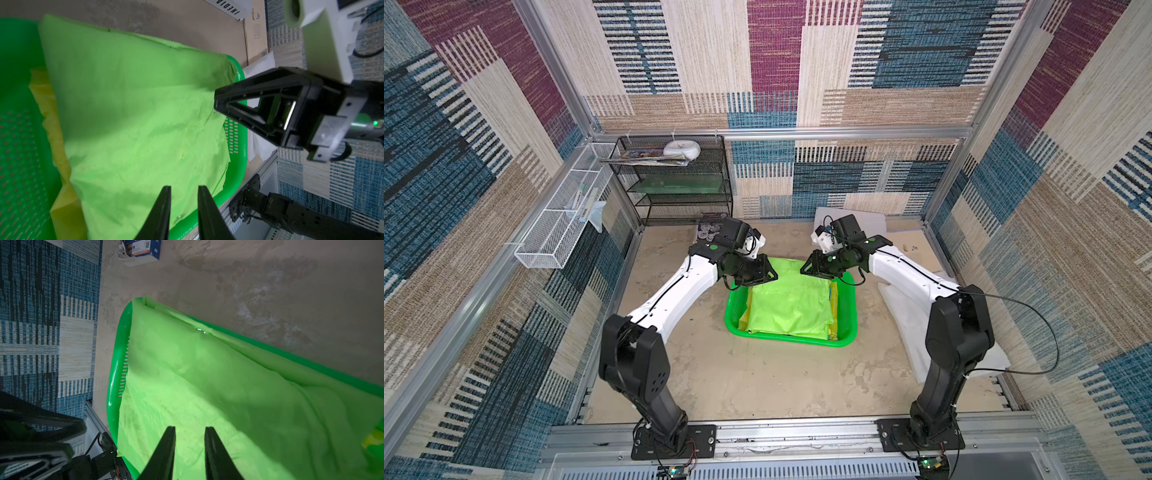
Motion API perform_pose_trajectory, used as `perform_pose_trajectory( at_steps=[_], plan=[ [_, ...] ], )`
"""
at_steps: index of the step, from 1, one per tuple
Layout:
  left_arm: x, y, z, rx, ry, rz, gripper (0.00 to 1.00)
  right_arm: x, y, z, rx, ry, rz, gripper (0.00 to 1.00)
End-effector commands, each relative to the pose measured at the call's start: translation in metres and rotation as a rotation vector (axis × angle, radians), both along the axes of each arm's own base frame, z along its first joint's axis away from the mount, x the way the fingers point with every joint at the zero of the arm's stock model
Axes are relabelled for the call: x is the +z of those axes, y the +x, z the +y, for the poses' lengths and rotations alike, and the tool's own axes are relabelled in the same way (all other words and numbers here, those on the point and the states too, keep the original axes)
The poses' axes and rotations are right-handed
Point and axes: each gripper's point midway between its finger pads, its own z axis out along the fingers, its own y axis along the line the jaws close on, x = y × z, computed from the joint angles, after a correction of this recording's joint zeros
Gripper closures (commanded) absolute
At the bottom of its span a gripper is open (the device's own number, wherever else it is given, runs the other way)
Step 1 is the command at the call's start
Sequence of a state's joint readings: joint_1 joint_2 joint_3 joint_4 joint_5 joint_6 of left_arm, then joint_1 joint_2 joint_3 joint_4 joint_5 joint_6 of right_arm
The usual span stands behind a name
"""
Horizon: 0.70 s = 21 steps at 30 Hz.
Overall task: Put the folded raincoat in the basket
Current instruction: Place the raincoat in the basket.
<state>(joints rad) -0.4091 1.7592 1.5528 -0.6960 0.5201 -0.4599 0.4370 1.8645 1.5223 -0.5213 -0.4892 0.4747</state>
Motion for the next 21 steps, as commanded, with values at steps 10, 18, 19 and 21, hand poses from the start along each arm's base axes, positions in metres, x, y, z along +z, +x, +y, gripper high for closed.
perform_pose_trajectory(
  at_steps=[10, 18, 19, 21],
  plan=[
    [-0.082, 0.06, 0.002, 0.084, 0.182, 0.031, 0.72, -0.061, 0.017, -0.018, -0.077, -0.035, 0.092, 0.73],
    [-0.113, 0.054, 0.008, 0.101, 0.205, 0.075, 0.72, -0.08, 0.013, -0.03, -0.085, -0.057, 0.123, 0.73],
    [-0.112, 0.053, 0.009, 0.1, 0.21, 0.075, 0.72, -0.078, 0.013, -0.03, -0.084, -0.055, 0.121, 0.73],
    [-0.103, 0.052, 0.013, 0.102, 0.213, 0.068, 0.72, -0.066, 0.013, -0.028, -0.075, -0.035, 0.107, 0.73]
  ],
)
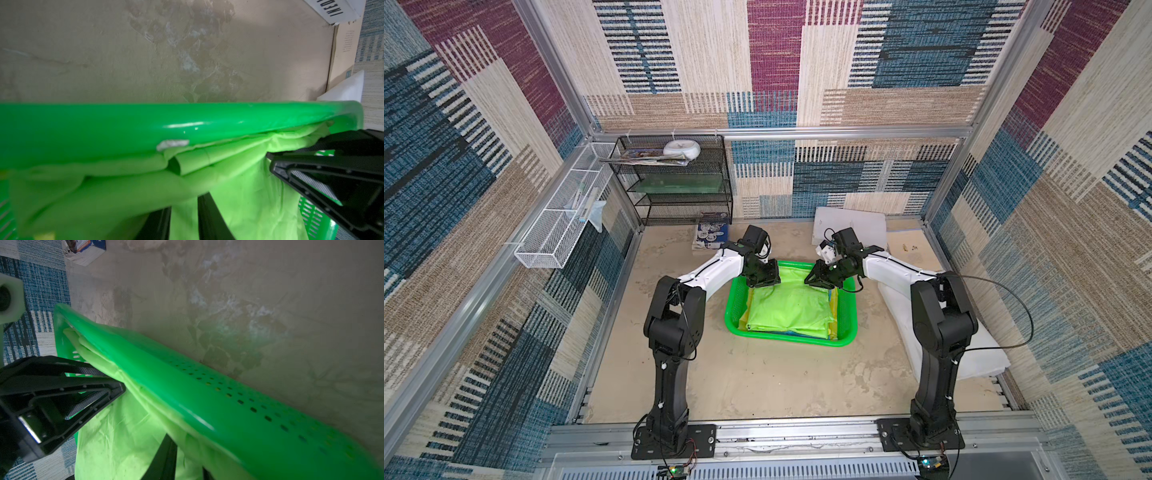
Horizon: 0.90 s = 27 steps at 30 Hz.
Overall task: Put the folded raincoat in the basket
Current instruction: Place the raincoat in the basket.
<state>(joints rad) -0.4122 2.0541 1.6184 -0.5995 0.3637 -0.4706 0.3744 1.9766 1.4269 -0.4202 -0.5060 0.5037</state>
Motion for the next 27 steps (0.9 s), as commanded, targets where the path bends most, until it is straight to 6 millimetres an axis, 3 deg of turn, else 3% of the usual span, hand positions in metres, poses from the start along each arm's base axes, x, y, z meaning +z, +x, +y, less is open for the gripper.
perform_pose_trajectory(
  at_steps=[1, 4, 7, 9, 15, 22, 24, 27],
  plan=[
    [0.014, -0.001, 0.01, 0.011, 0.028, -0.021, 0.72, 0.016, 0.0, -0.001, 0.008, 0.009, -0.029, 0.73],
    [0.05, 0.0, 0.001, -0.017, -0.04, -0.079, 0.68, 0.049, 0.002, 0.006, 0.018, 0.069, -0.088, 0.71],
    [0.071, 0.002, -0.008, -0.048, -0.095, -0.103, 0.65, 0.062, 0.007, 0.009, 0.02, 0.085, -0.106, 0.71],
    [0.069, 0.005, -0.01, -0.047, -0.098, -0.101, 0.66, 0.057, 0.011, 0.01, 0.018, 0.078, -0.092, 0.71],
    [0.035, 0.026, -0.015, -0.042, -0.074, -0.027, 0.72, 0.03, 0.024, 0.005, -0.002, 0.003, -0.058, 0.72],
    [0.023, 0.036, 0.007, 0.021, -0.029, -0.024, 0.71, 0.016, 0.032, -0.011, -0.038, -0.07, -0.058, 0.73],
    [0.027, 0.034, 0.012, 0.029, -0.036, -0.011, 0.71, 0.018, 0.028, -0.012, -0.031, -0.075, -0.046, 0.73],
    [0.056, 0.021, 0.014, 0.013, -0.058, -0.056, 0.69, 0.049, 0.02, -0.009, -0.014, -0.054, -0.112, 0.72]
  ],
)
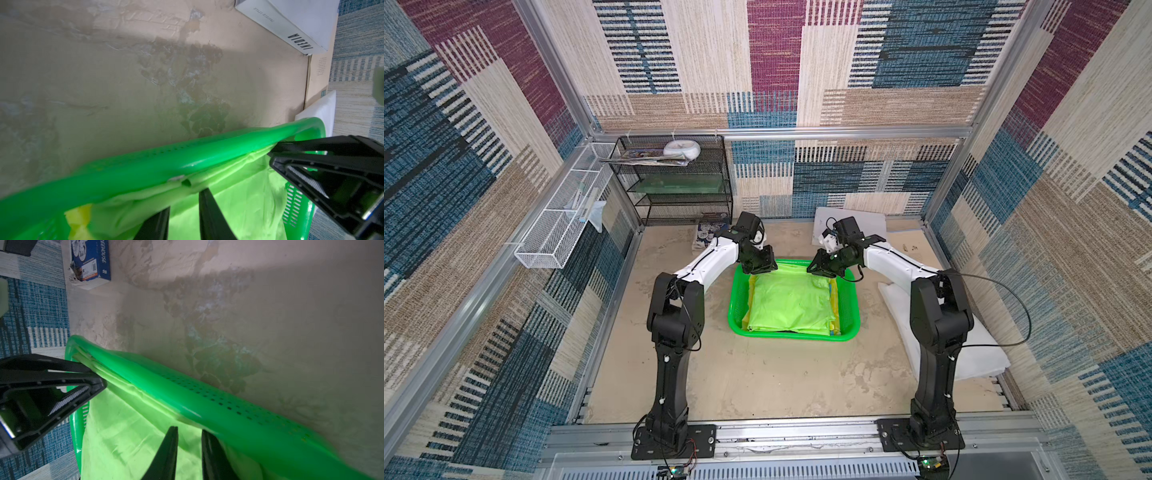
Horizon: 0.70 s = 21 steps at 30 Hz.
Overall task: Put the folded raincoat in the basket
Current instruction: Place the raincoat in the basket.
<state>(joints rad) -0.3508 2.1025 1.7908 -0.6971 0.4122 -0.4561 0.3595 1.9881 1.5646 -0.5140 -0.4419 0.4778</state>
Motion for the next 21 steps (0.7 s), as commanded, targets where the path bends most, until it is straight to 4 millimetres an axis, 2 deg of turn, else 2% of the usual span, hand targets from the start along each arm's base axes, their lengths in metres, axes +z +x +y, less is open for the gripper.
perform_pose_trajectory(
  at_steps=[1, 4, 6, 7, 10, 13, 16, 21],
  plan=[
    [0.04, -0.016, 0.002, -0.014, -0.027, -0.064, 0.68, 0.033, -0.013, 0.0, 0.026, 0.007, -0.062, 0.72],
    [0.077, -0.046, -0.001, -0.024, -0.121, -0.107, 0.66, 0.059, -0.04, 0.004, 0.066, 0.087, -0.068, 0.71],
    [0.085, -0.073, -0.01, -0.056, -0.193, -0.099, 0.66, 0.067, -0.061, 0.007, 0.083, 0.151, -0.051, 0.71],
    [0.083, -0.089, -0.016, -0.077, -0.211, -0.078, 0.68, 0.067, -0.073, 0.01, 0.092, 0.183, -0.034, 0.71],
    [0.057, -0.129, -0.022, -0.11, -0.179, -0.009, 0.77, 0.06, -0.102, 0.023, 0.128, 0.227, 0.008, 0.71],
    [0.031, -0.158, -0.024, -0.11, -0.152, 0.036, 0.8, 0.043, -0.124, 0.038, 0.173, 0.167, 0.022, 0.71],
    [0.015, -0.173, -0.018, -0.083, -0.132, 0.047, 0.8, 0.021, -0.136, 0.037, 0.17, 0.122, 0.057, 0.71],
    [-0.002, -0.188, -0.017, -0.078, -0.122, 0.078, 0.8, -0.013, -0.151, 0.02, 0.161, 0.041, 0.113, 0.72]
  ],
)
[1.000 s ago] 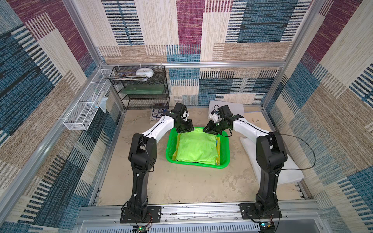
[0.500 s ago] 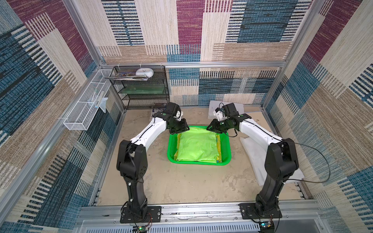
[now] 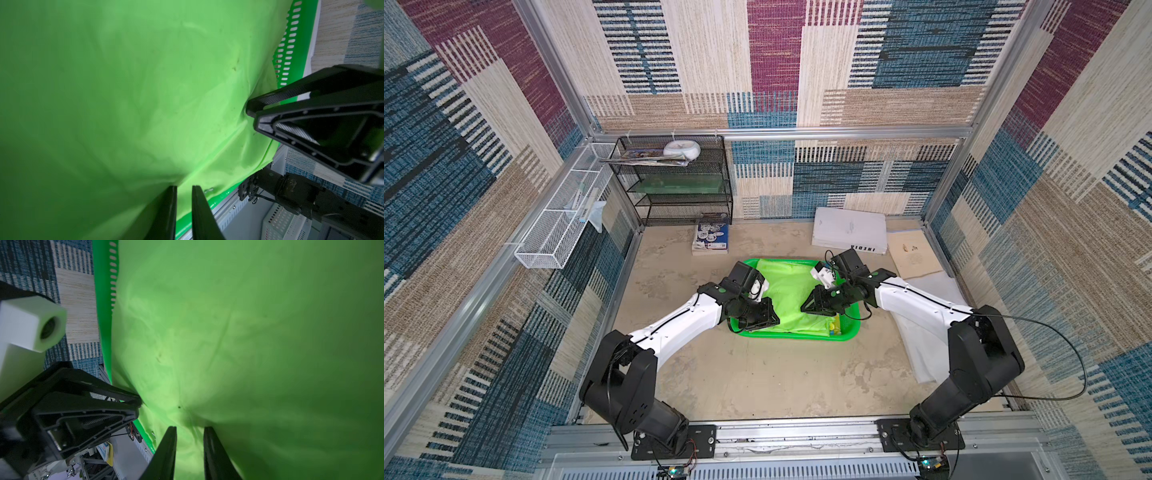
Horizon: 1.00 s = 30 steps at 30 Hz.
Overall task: Put the folded raincoat in the basket
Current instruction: Place the raincoat in the basket, then move the basket to the center of the board.
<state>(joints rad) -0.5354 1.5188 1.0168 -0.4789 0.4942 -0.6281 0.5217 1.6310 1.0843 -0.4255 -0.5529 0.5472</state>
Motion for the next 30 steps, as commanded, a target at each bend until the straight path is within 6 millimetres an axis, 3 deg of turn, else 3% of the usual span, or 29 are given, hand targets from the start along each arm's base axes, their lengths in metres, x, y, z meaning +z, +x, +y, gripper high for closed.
perform_pose_trajectory(
  at_steps=[1, 3, 6, 8, 10, 12, 14, 19, 23, 27, 30],
  plan=[
    [0.0, 0.0, -0.004, 0.009, -0.005, -0.027, 0.81, -0.014, -0.004, -0.011, -0.004, -0.074, -0.008, 0.72],
    [0.0, -0.004, 0.0, -0.001, 0.01, -0.026, 0.8, -0.02, -0.004, -0.023, -0.016, -0.139, -0.023, 0.72],
    [0.011, -0.008, 0.012, -0.025, 0.078, -0.059, 0.75, -0.011, -0.002, -0.033, -0.026, -0.183, -0.052, 0.72],
    [0.025, -0.006, 0.022, -0.025, 0.118, -0.105, 0.66, 0.008, 0.003, -0.032, -0.023, -0.153, -0.099, 0.7],
    [0.043, -0.004, 0.029, -0.022, 0.132, -0.143, 0.55, 0.034, 0.008, -0.028, -0.02, -0.111, -0.159, 0.6],
    [0.059, -0.002, 0.032, -0.021, 0.132, -0.179, 0.52, 0.059, 0.019, -0.032, -0.035, -0.116, -0.228, 0.47],
    [0.069, 0.001, 0.036, -0.01, 0.14, -0.204, 0.51, 0.069, 0.031, -0.048, -0.091, -0.184, -0.265, 0.42],
    [0.082, -0.003, 0.046, 0.014, 0.15, -0.234, 0.51, 0.066, 0.048, -0.118, -0.284, -0.39, -0.297, 0.37],
    [0.084, -0.01, 0.056, 0.021, 0.167, -0.246, 0.52, 0.049, 0.046, -0.152, -0.362, -0.483, -0.285, 0.36],
    [0.097, -0.023, 0.052, -0.024, 0.095, -0.263, 0.53, 0.017, 0.038, -0.144, -0.331, -0.448, -0.208, 0.37],
    [0.105, -0.03, 0.055, -0.033, 0.075, -0.295, 0.53, 0.0, 0.037, -0.121, -0.266, -0.356, -0.14, 0.43]
  ],
)
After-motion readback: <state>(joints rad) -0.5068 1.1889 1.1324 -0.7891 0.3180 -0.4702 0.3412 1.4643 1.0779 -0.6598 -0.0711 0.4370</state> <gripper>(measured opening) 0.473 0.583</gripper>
